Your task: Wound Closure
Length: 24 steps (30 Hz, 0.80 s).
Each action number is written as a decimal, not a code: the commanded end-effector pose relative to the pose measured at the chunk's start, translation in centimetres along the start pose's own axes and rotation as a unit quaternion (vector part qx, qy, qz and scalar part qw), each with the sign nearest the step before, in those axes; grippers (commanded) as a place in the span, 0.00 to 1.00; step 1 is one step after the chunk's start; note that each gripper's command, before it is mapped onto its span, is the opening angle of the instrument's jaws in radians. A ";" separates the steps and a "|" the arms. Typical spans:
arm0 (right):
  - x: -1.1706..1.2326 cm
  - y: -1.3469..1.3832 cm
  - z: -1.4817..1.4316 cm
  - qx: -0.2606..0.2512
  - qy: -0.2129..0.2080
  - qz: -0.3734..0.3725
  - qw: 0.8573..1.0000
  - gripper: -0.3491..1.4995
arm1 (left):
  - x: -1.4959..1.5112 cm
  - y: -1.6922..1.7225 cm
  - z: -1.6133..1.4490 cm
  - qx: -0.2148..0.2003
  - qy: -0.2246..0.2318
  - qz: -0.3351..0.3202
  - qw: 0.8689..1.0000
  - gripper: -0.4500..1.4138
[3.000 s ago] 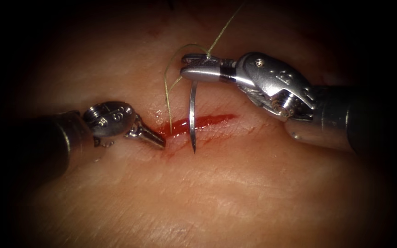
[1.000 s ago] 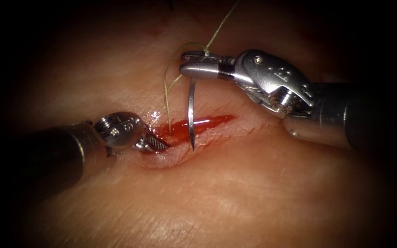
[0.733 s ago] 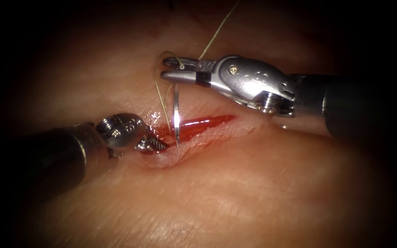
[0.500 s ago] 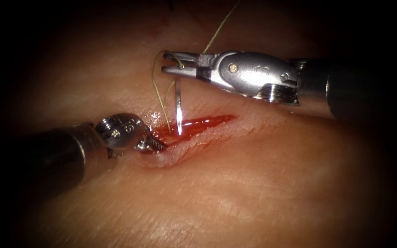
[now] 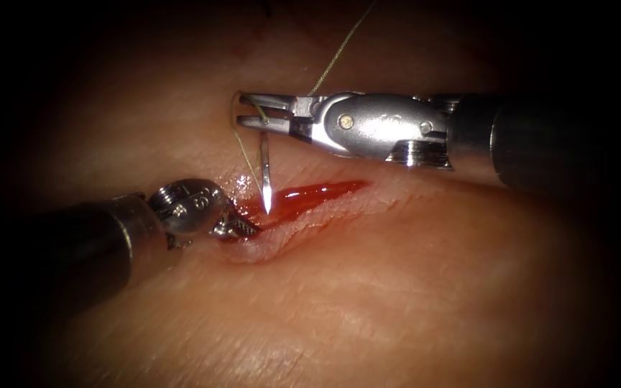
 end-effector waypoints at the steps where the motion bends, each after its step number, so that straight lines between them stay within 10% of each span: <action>1: -0.07 -0.01 0.07 0.001 0.003 -0.003 1.000 0.00 | 0.01 -0.07 0.03 0.000 0.000 0.001 1.000 0.32; 24: -0.03 -0.20 0.07 0.037 0.001 0.024 0.999 0.00 | -0.07 -0.07 0.02 0.000 -0.002 0.004 1.000 0.30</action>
